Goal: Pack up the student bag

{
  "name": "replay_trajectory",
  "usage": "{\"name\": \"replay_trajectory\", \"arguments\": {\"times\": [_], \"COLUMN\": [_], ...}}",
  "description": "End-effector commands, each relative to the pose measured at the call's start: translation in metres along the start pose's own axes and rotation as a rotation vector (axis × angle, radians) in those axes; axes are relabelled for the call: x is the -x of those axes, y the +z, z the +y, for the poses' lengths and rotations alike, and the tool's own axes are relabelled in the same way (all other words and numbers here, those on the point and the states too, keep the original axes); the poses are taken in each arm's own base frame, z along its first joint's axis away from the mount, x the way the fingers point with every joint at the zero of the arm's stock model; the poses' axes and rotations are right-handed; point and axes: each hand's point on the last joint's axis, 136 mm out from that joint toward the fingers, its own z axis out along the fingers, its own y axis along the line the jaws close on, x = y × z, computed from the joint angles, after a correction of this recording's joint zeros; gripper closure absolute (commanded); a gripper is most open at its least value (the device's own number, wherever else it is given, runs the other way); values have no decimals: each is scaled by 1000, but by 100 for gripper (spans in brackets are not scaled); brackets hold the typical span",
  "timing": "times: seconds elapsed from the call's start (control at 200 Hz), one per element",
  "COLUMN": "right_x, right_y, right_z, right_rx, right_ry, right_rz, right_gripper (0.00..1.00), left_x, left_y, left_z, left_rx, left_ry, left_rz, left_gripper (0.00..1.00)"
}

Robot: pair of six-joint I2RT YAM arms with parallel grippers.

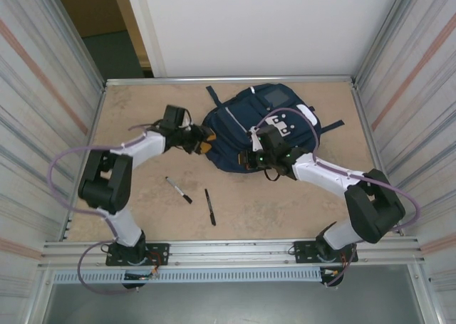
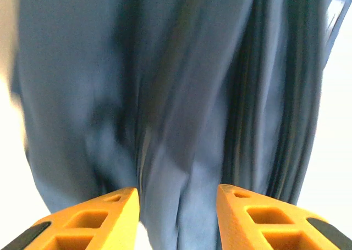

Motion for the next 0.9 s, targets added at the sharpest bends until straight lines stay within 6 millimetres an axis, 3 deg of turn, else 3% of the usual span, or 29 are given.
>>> {"name": "replay_trajectory", "arguments": {"times": [0.0,0.246,0.521,0.772,0.892], "right_x": [17,4,2,-3,-3], "right_y": [5,23,28,33,38], "right_z": [40,60,78,86,87], "right_rx": [138,154,166,187,200], "right_ry": [-34,-70,-86,-85,-85], "right_rz": [-12,38,34,59,55], "right_gripper": [100,100,100,100,100], "left_x": [-18,-27,-26,-28,-31], "left_y": [-8,-22,-15,-48,-41], "left_z": [-2,-18,-11,-13,-9], "left_rx": [9,15,44,61,100], "left_ry": [-13,16,-8,37,50], "left_rz": [-63,-166,-180,-381,-353], "left_gripper": [59,59,59,63,63]}}
